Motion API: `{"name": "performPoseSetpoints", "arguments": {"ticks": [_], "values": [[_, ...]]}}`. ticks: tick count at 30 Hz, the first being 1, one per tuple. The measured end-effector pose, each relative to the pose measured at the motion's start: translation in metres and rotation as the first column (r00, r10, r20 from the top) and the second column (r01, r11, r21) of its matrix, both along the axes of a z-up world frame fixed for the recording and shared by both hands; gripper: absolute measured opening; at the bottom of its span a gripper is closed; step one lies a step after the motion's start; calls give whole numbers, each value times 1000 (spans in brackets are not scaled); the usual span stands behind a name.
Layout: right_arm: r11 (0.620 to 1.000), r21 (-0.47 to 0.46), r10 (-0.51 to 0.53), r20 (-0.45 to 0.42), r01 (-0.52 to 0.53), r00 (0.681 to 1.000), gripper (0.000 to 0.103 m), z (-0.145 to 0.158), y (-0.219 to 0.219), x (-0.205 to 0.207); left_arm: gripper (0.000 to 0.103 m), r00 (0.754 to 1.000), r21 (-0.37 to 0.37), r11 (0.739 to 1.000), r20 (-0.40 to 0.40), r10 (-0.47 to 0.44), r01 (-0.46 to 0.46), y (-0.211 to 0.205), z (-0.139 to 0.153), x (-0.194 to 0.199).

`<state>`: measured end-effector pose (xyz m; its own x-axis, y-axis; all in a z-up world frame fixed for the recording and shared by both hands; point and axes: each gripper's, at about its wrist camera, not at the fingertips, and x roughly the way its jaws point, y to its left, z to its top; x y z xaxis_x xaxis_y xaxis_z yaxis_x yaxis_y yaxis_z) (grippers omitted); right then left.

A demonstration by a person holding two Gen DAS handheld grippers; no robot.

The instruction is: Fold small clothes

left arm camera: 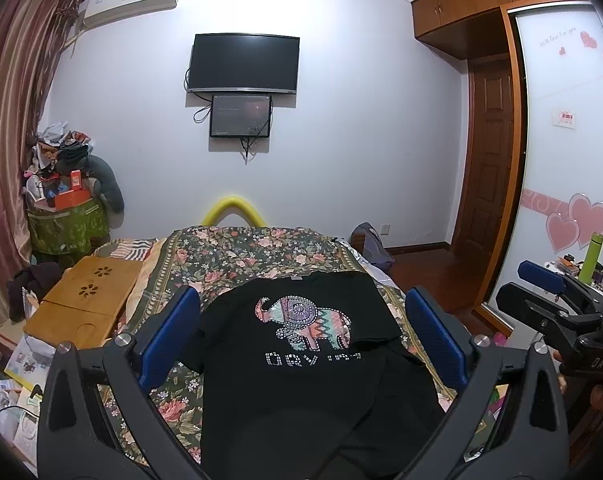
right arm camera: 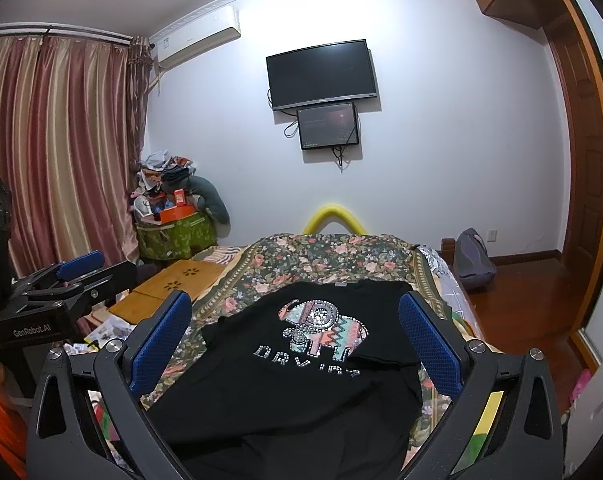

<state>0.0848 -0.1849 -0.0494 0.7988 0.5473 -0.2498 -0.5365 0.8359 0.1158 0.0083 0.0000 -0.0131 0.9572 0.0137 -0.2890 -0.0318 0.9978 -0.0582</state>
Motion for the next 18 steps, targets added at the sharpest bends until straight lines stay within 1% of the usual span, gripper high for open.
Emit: {"name": "performPoseSetpoints", "arguments": {"ticks": [18], "values": [[1000,3,-5,-4,5,1000,103,0,0,0,103,1000,-8,1000,-5,-4,4,2,1,2]]}}
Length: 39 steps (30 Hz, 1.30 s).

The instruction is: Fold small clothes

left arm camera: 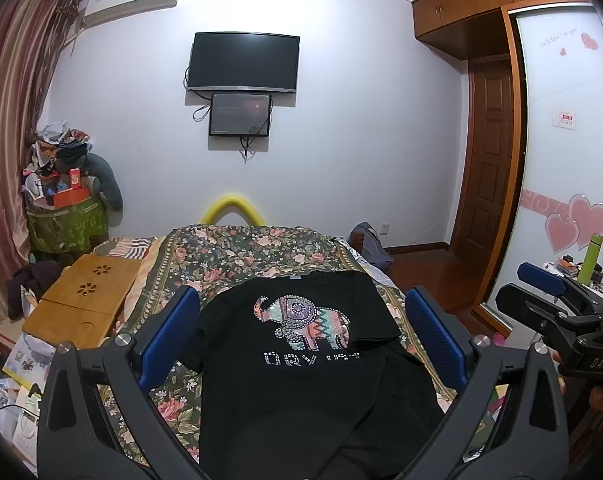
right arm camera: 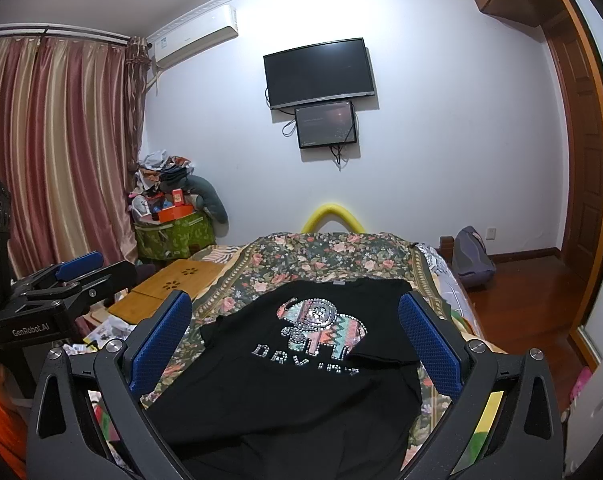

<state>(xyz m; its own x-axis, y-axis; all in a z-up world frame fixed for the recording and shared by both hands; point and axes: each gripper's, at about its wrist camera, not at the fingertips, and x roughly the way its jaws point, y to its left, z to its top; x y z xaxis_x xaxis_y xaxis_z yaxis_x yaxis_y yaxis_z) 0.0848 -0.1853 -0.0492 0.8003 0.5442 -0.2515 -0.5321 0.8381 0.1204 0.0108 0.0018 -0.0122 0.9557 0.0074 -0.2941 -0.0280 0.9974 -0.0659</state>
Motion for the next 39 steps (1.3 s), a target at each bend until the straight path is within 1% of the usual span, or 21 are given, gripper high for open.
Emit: {"name": "performPoseSetpoints", "arguments": {"ticks": [30,39], "values": [[1000,-1,-5,-14,5,1000,103,-3,-2,4,103,1000,-4,1000,-5,3,-3,3,0,4],[1000,-24,-6,-27,6,1000,103,-2,4,18,103,1000,-4,1000,-6,14,-14,13,-1,15]]}}
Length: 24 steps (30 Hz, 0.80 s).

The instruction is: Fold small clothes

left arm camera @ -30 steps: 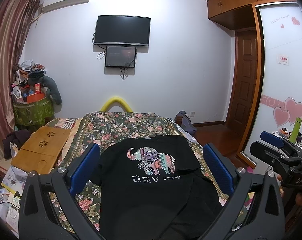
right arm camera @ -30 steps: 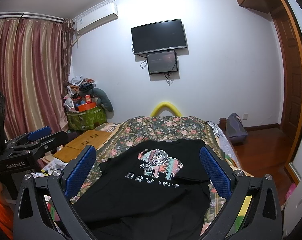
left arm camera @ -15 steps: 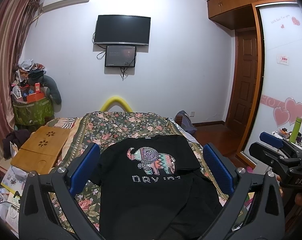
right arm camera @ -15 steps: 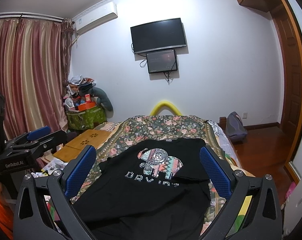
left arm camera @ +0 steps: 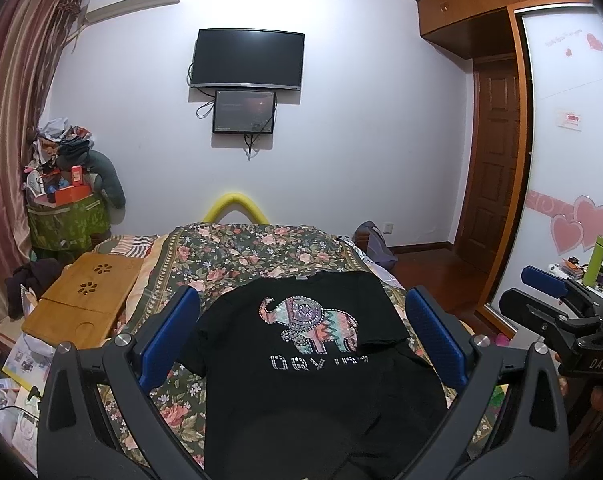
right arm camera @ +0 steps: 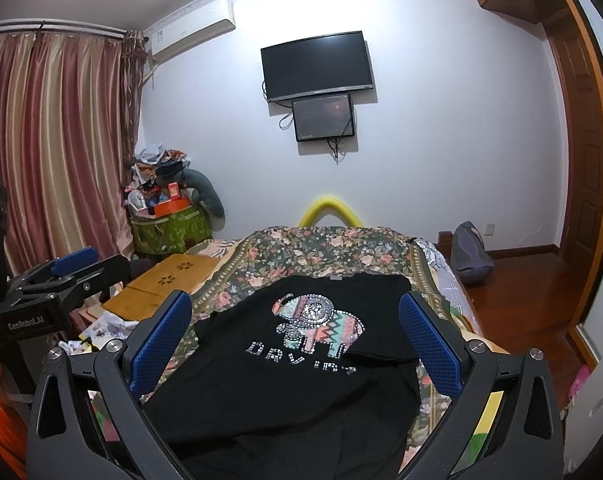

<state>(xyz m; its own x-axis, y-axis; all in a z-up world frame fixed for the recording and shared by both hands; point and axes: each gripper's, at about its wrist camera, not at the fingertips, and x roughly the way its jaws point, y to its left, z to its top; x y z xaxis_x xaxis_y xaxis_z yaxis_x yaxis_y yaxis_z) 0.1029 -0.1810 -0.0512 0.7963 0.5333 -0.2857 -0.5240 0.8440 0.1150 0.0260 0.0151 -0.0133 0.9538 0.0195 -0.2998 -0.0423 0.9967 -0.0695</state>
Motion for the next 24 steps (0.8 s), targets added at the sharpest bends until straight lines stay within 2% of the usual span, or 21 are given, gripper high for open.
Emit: {"name": "performPoseSetpoints", "arguments": {"ticks": [4,7,13,18,22,24], "values": [[1000,-25,-1,-14,1,1000,103,-3,3,19,103,1000,12,1000,-11,22,-21,14,0,19],[998,-53,-28,-24,27,999,103,-6,4,39,103,997,19,998,-54,56,-55,35,-4,45],[991,-120,-71,-67,62,995,103,-20,8,96,103,969,30,990,-202,144,-140,92,-35,113],[981,-184,-80,-111,58,991,103,-38,15,145,103,912,55,978,-356,206,-199,143,-79,167],[977,-207,-82,-162,47,983,103,-52,16,176,103,862,72,968,-442,249,-242,181,-116,201],[977,-208,-84,-207,40,975,103,-63,14,195,103,823,93,957,-492,285,-276,205,-142,221]]}}
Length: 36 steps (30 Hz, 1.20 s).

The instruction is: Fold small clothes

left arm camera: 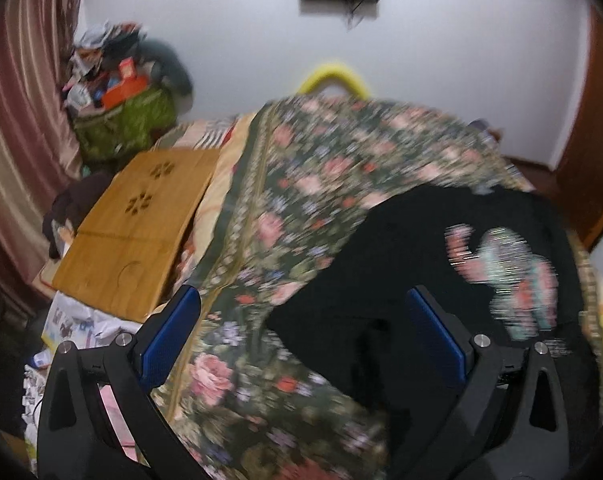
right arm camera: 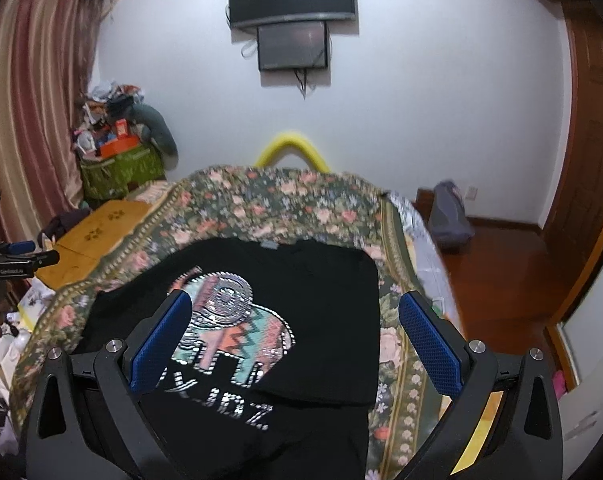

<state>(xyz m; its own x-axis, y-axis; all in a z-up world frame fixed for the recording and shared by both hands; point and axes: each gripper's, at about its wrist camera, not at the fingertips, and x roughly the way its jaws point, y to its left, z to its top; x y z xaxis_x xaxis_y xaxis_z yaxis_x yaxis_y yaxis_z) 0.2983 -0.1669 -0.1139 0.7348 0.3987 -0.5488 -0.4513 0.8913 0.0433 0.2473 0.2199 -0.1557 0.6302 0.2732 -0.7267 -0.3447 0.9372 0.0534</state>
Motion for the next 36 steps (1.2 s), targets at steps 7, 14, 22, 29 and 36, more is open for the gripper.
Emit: {"name": "performPoseSetpoints", "arguments": {"ticks": [7,14,22,29,36], "values": [[999,-17,-37,-140,35,990,103,-40,-6,47,84,976,-114,990,-209,56,-82,55,-80,39],[999,-34,-48,-235,41,971,99,-73,-5,71,76,968,-314,945,-249,18,-98,68,-119,50],[999,-18,-50,-346,46,937,88,-98,-22,75,17,975,-376,926,-215,-51,-34,55,-117,60],[1000,-14,-28,-349,25,937,83,-95,-35,64,8,978,-124,990,-190,-84,60,30,-74,70],[999,32,-10,-383,25,924,67,-101,-51,69,7,983,-79,980,-10,-183,181,-6,29,89]]}}
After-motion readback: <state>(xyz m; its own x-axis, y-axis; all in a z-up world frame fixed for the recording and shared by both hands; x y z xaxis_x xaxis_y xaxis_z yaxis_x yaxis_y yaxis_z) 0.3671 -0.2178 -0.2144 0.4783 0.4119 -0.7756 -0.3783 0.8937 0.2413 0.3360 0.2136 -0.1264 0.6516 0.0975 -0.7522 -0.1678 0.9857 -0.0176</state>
